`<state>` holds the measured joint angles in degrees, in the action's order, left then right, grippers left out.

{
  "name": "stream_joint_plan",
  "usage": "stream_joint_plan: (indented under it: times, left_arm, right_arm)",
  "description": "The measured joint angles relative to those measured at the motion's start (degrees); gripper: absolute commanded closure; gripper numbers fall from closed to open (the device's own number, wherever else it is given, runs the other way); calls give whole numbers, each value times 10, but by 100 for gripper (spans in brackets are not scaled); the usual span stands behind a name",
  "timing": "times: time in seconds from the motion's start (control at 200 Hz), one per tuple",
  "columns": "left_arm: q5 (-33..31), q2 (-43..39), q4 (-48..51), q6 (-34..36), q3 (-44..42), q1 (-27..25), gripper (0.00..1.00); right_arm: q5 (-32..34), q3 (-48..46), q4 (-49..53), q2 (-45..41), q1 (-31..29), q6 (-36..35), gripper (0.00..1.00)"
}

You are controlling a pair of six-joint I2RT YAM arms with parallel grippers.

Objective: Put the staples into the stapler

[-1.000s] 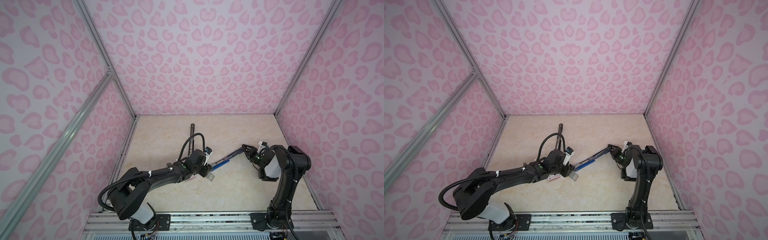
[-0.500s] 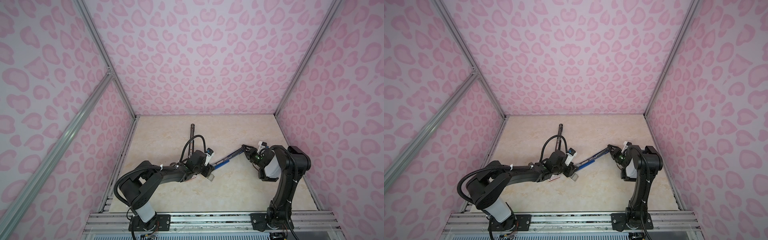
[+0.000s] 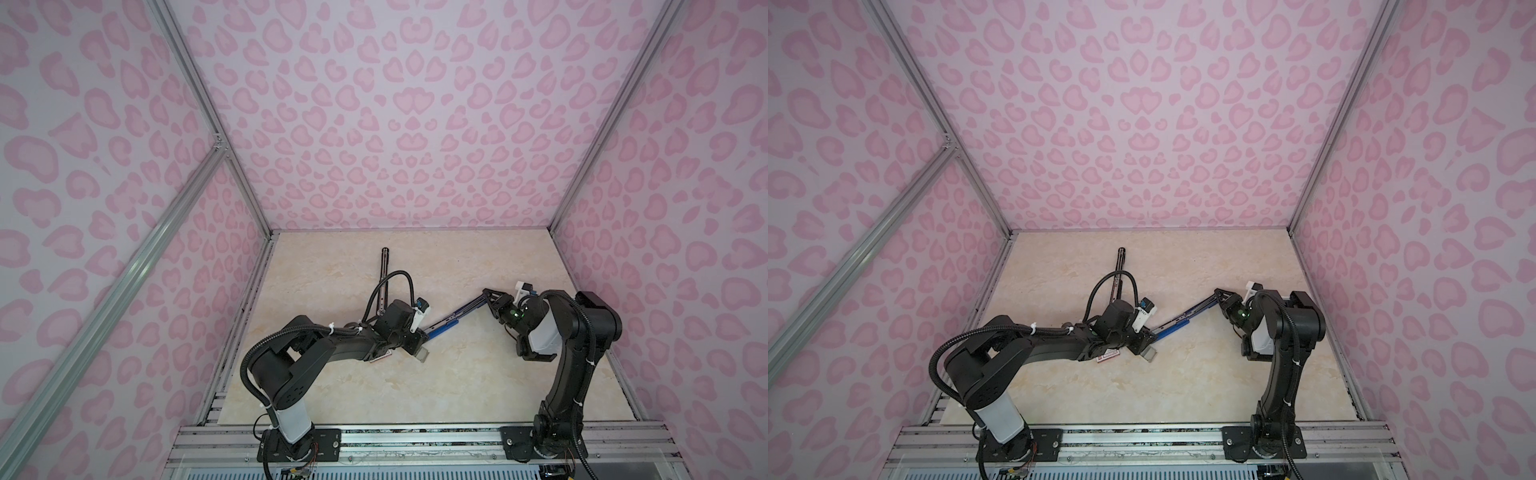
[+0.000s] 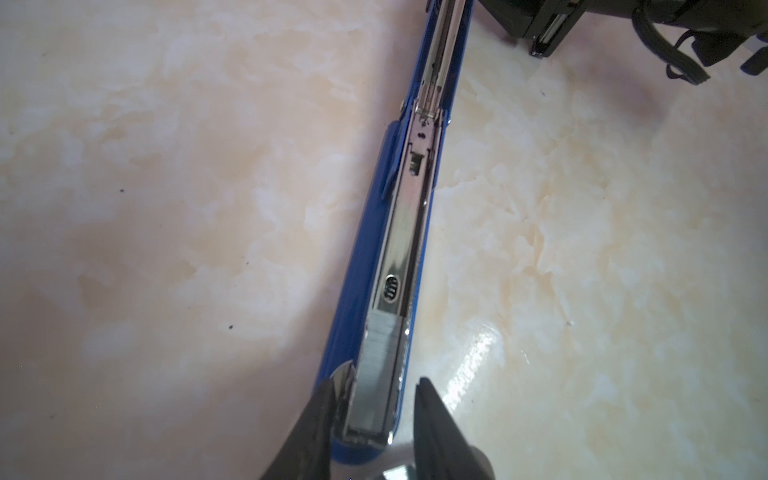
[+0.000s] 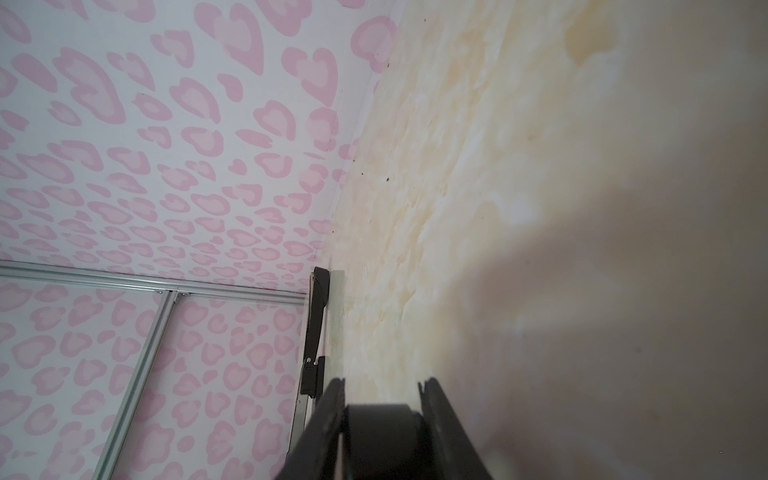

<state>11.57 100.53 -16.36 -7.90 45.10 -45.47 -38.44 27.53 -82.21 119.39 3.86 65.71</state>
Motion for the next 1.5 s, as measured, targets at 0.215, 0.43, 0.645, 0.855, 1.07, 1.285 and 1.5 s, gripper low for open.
stream_joint_plan:
  times: [0.215, 0.43, 0.645, 0.855, 1.07, 1.285, 1.5]
  left_arm:
    - [3, 4, 0, 10, 2, 0, 81]
    - [4, 5, 1, 12, 4, -2, 84]
    - [-2, 5, 9, 15, 12, -5, 85]
    - [-9, 5, 21, 19, 24, -7, 87]
    - [-10, 5, 31, 19, 35, -7, 87]
    - [-9, 0, 41, 19, 41, -7, 87]
    - [-9, -16, 43, 19, 41, -7, 88]
  right_arm:
    - [2, 0, 3, -1, 0, -2, 70]
    - [8, 4, 29, -19, -3, -9, 70]
    - [23, 11, 100, -84, -17, -52, 69]
    - [61, 26, 226, -185, -50, -131, 69]
    - [125, 54, 383, -285, -101, -239, 69]
    - [191, 76, 485, -340, -153, -324, 69]
    - [235, 80, 521, -363, -188, -371, 69]
